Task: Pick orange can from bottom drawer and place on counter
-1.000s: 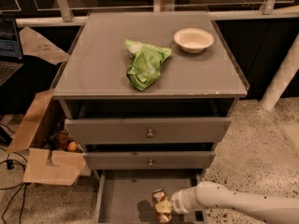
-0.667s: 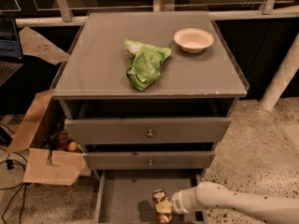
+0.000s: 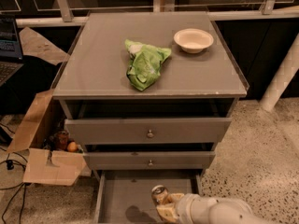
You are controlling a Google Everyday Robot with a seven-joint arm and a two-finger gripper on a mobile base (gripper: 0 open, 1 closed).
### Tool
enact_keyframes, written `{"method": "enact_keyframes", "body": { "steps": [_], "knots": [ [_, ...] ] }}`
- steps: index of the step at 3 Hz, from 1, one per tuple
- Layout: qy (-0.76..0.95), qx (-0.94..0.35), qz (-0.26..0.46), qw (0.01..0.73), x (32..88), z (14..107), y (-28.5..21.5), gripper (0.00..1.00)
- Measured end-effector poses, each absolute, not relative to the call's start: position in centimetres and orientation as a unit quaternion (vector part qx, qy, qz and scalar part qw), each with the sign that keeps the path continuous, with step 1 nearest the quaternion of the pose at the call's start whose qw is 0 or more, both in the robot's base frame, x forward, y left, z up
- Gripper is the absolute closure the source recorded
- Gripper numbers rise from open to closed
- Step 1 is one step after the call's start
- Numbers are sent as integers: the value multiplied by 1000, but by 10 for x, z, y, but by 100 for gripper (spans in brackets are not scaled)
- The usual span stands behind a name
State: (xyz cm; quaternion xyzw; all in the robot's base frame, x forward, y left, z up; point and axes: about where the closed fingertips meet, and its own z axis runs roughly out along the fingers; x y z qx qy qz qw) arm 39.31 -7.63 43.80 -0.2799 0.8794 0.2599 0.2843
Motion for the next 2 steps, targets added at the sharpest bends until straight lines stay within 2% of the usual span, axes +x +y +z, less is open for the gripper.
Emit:
{"method": "enact_keyframes", "body": {
  "steps": [1,2],
  "knots": [
    [836,-377,210,338,355,497,-67,100],
    [814,-402,197,369,355,522,-61,100]
  ]
}}
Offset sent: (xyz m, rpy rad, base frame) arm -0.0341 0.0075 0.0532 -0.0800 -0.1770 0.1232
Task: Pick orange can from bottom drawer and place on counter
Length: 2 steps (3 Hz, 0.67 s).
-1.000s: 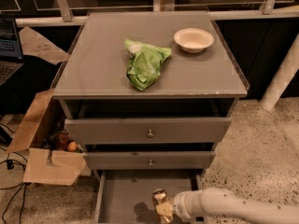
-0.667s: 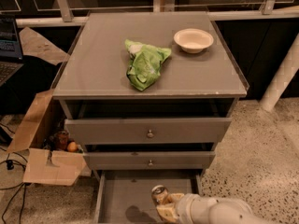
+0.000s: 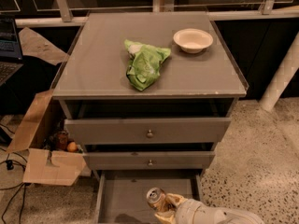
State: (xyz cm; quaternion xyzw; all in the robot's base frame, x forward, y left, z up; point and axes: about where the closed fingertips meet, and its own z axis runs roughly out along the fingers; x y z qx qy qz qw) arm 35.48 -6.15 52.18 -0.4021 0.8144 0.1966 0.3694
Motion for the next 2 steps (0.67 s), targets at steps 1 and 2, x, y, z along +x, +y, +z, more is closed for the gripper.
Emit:
{"method": "enact_keyframes", "body": {
  "steps": [1,2],
  "knots": [
    [814,-402,197,369,355,522,-61,100],
    [799,-414,189,392,365,549,-51,100]
  ]
}}
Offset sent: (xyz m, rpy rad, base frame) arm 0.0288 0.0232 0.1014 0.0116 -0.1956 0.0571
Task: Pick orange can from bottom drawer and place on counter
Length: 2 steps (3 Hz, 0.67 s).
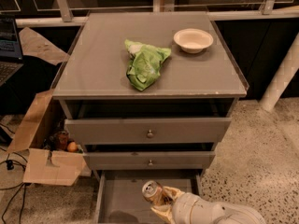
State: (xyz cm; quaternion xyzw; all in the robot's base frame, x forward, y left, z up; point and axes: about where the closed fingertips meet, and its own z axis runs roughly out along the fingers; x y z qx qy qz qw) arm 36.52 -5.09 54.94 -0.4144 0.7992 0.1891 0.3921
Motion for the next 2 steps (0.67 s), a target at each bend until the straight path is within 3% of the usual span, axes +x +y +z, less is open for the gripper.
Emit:
{"method": "enact_keyframes", "body": {
  "steps": [2],
  "knots": [
    [707,-521,140,457,387,689,-18,100]
  ]
}}
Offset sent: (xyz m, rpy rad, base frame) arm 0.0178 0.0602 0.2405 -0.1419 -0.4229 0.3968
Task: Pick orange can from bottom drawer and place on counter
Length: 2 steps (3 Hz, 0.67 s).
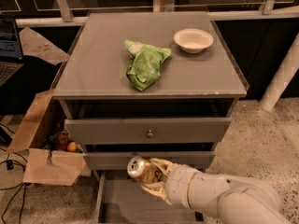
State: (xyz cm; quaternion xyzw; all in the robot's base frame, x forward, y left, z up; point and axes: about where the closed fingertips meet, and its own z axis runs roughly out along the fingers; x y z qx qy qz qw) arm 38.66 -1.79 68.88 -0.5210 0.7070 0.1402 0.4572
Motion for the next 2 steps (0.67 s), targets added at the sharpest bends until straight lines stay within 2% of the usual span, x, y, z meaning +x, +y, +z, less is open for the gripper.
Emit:
{"method": "enact_keyframes", "body": {
  "steps": [1,2],
  "knots": [
    [641,-588,133,476,397,766,1,100],
    [614,-599,115,500,413,812,4,100]
  ]
}}
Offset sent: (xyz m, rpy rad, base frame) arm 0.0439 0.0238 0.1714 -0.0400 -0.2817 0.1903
